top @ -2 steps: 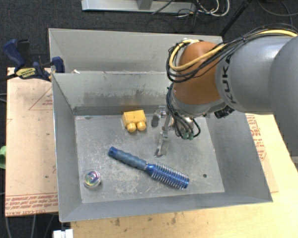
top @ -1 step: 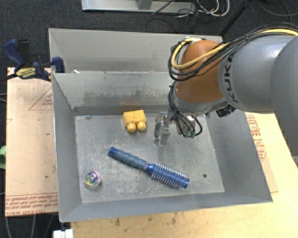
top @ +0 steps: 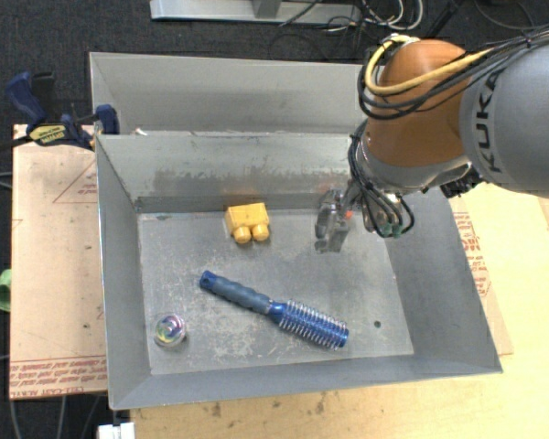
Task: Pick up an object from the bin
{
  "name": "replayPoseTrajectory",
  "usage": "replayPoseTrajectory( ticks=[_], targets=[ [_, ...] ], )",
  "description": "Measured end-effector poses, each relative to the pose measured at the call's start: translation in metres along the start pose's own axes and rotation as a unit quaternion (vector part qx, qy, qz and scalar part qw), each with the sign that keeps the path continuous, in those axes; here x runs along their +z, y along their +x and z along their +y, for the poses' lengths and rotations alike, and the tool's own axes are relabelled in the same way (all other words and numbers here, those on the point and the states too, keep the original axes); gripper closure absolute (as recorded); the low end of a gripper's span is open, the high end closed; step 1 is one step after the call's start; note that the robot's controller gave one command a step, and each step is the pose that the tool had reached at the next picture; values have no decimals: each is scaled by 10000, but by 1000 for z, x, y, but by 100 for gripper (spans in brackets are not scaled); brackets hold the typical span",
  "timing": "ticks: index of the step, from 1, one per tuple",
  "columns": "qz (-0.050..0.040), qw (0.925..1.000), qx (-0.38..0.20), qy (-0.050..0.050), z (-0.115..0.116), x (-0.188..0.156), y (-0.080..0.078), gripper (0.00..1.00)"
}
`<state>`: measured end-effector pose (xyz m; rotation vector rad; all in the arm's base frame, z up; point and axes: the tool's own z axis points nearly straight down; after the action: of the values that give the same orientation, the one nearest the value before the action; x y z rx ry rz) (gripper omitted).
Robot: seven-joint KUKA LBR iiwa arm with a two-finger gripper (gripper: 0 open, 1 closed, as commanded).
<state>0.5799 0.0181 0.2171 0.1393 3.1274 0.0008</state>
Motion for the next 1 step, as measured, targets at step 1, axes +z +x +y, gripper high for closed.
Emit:
replayPoseTrajectory(
  ticks=[1],
  targets=[
    [41,10000,-13,0,1,5,1,0]
  ],
)
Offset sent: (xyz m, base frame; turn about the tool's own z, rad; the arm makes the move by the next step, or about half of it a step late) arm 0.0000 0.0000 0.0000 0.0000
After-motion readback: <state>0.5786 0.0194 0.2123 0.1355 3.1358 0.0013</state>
